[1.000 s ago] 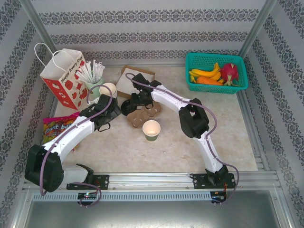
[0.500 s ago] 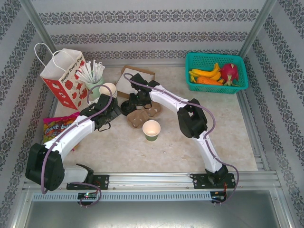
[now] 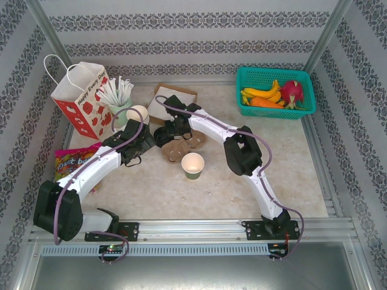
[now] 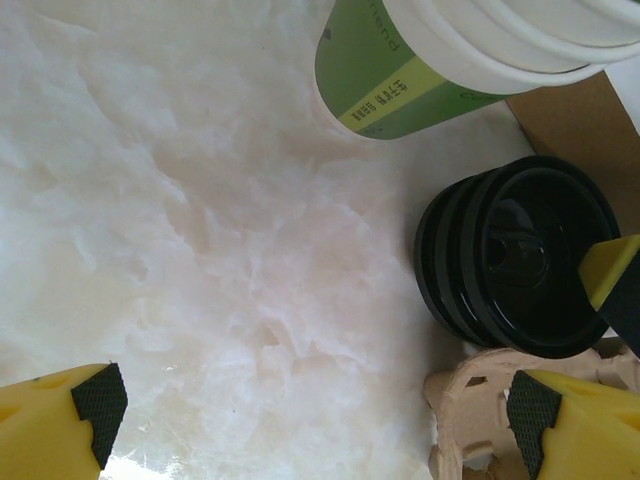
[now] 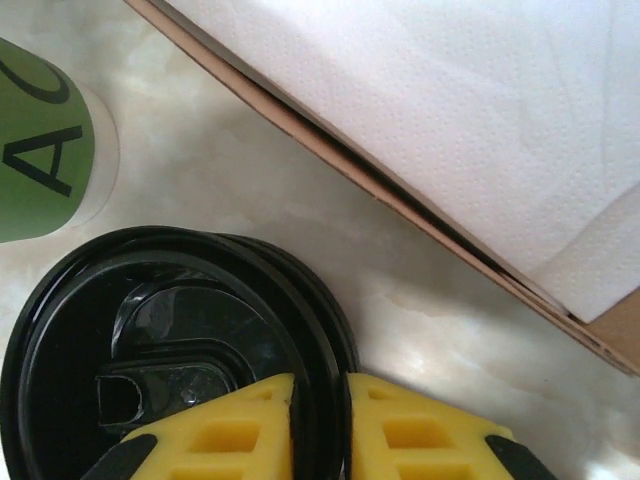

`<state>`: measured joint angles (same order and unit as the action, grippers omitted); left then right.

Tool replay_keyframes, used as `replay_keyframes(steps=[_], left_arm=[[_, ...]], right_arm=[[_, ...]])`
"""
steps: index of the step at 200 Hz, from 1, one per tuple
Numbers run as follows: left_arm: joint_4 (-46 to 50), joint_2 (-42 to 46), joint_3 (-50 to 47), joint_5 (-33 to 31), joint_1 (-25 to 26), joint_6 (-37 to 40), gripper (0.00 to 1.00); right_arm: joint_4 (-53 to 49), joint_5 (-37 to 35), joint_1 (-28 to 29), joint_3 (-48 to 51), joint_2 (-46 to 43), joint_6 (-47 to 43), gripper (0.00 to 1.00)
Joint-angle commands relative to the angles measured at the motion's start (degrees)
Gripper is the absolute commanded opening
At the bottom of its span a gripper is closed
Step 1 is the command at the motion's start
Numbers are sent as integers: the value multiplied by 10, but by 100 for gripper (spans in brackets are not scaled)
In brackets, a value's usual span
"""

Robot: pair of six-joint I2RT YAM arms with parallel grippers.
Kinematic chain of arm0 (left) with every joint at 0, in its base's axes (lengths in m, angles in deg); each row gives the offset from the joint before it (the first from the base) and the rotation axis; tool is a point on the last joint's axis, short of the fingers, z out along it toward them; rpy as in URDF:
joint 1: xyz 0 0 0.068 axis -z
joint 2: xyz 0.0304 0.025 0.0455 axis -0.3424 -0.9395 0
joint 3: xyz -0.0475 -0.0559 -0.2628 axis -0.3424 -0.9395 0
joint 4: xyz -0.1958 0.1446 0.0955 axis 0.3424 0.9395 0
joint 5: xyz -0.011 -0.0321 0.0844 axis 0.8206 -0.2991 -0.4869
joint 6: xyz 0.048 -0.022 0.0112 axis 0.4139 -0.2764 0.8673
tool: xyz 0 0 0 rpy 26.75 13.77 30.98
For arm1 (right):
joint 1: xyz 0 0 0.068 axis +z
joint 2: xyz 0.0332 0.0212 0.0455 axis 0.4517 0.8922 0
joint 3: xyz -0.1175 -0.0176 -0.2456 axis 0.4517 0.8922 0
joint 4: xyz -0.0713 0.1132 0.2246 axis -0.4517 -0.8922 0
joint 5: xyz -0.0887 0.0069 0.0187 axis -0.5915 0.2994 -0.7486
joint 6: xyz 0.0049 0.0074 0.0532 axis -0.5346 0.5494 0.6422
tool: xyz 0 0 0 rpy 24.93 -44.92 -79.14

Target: Pack the takeout coffee

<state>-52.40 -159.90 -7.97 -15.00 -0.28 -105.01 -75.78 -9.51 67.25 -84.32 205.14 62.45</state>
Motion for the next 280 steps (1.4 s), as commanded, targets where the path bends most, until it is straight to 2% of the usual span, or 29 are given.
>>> replay_keyframes(steps=[1, 59, 100, 140, 153, 190, 238, 280], left_arm=[[-16, -2, -3, 8, -9, 17, 100], [-69, 11, -5, 53, -12, 67, 100], [-134, 25, -5, 143, -27, 118, 98], [-196, 30, 9, 233, -27, 144, 92], [-202, 26, 17, 248, -28, 145, 89], [-145, -11, 62, 206, -28, 152, 74], [-127, -52, 99, 206, -27, 165, 52], [-122, -67, 112, 197, -27, 180, 41]], right_arm=[[-11, -46, 8, -9, -28, -22, 18], [15, -78, 12, 23, -75, -36, 13], [84, -115, 19, 105, -144, -42, 9], [127, -195, 45, 170, -201, -49, 8], [134, -209, 49, 181, -212, -45, 8], [148, -211, 54, 196, -230, -35, 8], [147, -213, 61, 199, -235, -37, 8], [147, -210, 65, 200, -239, -41, 8]])
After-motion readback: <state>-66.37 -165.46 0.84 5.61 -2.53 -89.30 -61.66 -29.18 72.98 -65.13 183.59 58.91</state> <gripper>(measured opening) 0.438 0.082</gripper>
